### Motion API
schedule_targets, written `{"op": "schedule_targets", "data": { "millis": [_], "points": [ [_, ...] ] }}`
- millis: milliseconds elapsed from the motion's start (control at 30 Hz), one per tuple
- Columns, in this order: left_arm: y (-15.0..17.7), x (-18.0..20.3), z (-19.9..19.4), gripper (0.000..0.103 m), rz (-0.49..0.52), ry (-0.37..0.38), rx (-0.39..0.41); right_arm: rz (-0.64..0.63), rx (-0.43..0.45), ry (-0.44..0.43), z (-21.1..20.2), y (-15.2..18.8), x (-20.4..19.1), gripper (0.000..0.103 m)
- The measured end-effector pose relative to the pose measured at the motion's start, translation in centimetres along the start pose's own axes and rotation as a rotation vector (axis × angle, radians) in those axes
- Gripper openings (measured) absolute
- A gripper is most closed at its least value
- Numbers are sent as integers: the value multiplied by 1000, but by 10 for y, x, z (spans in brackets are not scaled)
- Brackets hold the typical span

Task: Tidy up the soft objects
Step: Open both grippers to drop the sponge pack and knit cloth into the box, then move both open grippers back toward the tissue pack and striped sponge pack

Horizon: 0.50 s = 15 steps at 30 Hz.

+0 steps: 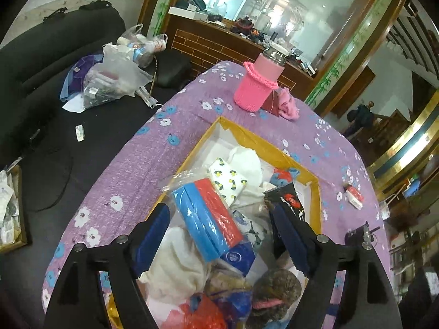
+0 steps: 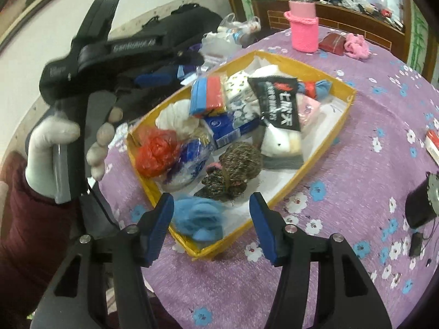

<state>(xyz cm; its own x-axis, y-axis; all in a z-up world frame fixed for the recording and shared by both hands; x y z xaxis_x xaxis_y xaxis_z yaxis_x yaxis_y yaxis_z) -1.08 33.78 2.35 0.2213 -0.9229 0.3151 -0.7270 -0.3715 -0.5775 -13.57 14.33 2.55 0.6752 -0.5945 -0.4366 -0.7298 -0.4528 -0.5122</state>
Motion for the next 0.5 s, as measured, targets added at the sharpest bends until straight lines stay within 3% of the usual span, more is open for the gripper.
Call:
{"op": "schedule_targets", "data": {
  "millis": [333, 500],
  "points": [
    [22, 28, -8, 79, 38, 17, -38, 116, 87, 13, -43, 19, 30, 57],
    [19, 61, 14, 79, -29, 148, -89, 246, 137, -13, -66, 35, 58, 57]
  ]
}}
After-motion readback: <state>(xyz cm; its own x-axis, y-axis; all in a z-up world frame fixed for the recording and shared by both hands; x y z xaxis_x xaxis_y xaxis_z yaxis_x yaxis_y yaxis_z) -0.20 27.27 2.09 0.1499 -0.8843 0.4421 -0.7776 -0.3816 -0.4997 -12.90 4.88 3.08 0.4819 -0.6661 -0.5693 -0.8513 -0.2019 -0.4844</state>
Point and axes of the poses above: each gripper's, at about its wrist camera, not at the fingertips, and z roughly the way its jaws point, x to its right, y to its underside, the point moved 6 cm from there along z, roughly the way its jaws point, and after that the axes turned 7 degrees about -y, right-handed, at the moved point
